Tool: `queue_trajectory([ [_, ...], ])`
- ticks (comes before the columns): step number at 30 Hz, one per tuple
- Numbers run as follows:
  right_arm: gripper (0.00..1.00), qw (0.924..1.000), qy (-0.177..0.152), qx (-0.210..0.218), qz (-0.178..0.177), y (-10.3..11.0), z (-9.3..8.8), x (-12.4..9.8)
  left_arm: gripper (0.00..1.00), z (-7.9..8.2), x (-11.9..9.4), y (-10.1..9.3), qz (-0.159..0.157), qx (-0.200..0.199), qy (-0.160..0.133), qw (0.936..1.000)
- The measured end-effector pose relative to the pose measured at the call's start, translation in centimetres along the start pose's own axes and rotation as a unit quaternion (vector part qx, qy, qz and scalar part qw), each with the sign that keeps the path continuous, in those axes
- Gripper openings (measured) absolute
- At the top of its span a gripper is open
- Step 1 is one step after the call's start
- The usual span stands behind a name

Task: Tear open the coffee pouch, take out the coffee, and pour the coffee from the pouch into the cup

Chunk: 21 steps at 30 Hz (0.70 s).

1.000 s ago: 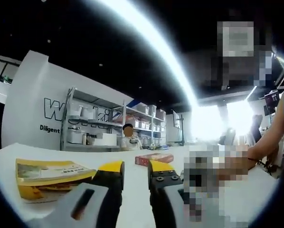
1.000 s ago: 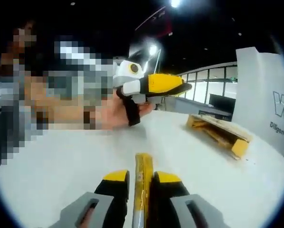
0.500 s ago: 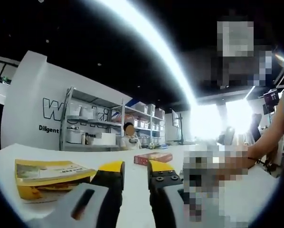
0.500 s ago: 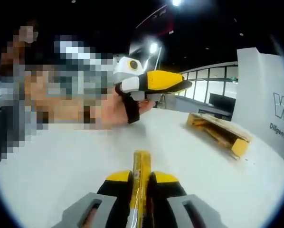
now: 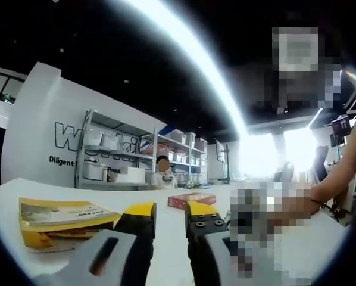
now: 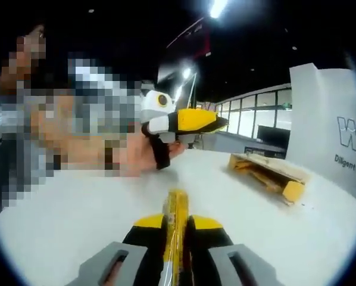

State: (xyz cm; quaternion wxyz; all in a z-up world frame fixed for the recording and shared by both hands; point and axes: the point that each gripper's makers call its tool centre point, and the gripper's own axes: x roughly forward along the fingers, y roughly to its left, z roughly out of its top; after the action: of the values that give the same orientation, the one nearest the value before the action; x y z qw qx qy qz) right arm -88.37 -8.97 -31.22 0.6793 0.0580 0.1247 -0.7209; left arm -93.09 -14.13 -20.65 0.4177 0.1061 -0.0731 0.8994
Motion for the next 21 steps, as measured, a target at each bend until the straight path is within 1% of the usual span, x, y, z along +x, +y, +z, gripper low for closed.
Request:
queue_trajectory([
  [5, 0.16, 1.0, -0.006, 0.001, -0.005, 0.0, 0.2, -0.1, 0.22, 0.2, -0.1, 0.0, 0.003, -0.004, -0.004, 1.0],
  [9, 0.16, 0.9998, -0.019, 0.003, -0.004, 0.1, 0.7, -0.4, 0.22, 0.1, 0.0, -0.1, 0.001, -0.003, -0.003, 1.0],
  [13, 0.16, 0.9997, -0.023, 0.009, -0.006, 0.0, 0.9, -0.5, 0.22, 0.1, 0.1, -0.3, -0.002, -0.003, -0.003, 1.0],
  [17, 0.16, 0.9992, -0.037, 0.012, -0.007, 0.1, 1.4, -0.9, 0.22, 0.1, 0.1, -0.4, -0.004, -0.003, -0.003, 1.0],
  [21, 0.16, 0.9987, -0.042, 0.024, -0.017, -0.3, 1.4, -1.2, 0.22, 0.0, 0.3, -1.0, -0.009, 0.003, -0.001, 1.0],
])
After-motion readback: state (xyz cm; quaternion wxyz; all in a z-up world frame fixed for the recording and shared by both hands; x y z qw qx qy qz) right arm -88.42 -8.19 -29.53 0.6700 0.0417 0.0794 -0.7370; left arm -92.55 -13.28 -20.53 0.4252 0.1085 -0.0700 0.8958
